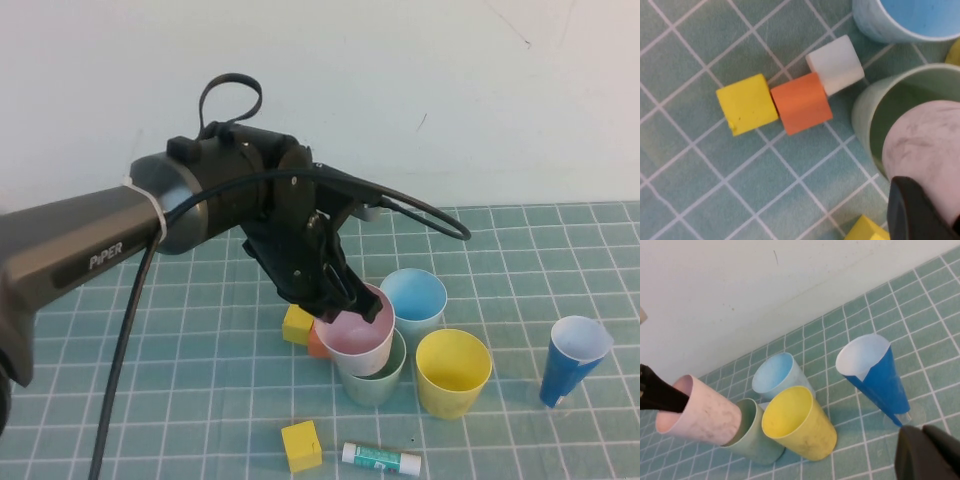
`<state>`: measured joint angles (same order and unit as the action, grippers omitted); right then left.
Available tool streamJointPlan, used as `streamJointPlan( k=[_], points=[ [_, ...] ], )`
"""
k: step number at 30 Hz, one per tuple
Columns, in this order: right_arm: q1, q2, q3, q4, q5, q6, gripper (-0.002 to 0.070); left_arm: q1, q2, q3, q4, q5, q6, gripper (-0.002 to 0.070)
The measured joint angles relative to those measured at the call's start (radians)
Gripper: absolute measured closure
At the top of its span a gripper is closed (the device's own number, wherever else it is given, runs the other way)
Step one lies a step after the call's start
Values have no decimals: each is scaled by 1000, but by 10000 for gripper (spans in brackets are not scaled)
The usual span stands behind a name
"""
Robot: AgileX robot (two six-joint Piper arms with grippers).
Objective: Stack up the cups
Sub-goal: Place the pink cup on the green cup, then pick up the blue cup
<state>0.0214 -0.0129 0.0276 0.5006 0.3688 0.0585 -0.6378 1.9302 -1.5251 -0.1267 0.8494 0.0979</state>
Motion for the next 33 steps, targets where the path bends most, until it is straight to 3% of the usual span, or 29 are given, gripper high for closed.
streamJointPlan(
  k=[7,13,16,18,24,28,33],
  points=[
    [0,0,0,0,0,0,678,0,26,-1,-43,-32,11,647],
    [0,0,0,2,0,0,678,0,28,-1,-67,-54,22,433],
    [0,0,0,2,0,0,678,0,28,-1,-67,-70,22,380],
    [0,0,0,3,0,-11,678,0,11,-1,-67,-82,25,402],
    [0,26,-105,-9,38,-145,678,0,-127,-1,7,-123,34,626],
    [0,175,-258,-62,124,-257,678,0,-247,46,74,-126,28,664],
    [0,430,-493,-108,246,-495,678,0,-398,223,46,-174,16,672]
  ],
)
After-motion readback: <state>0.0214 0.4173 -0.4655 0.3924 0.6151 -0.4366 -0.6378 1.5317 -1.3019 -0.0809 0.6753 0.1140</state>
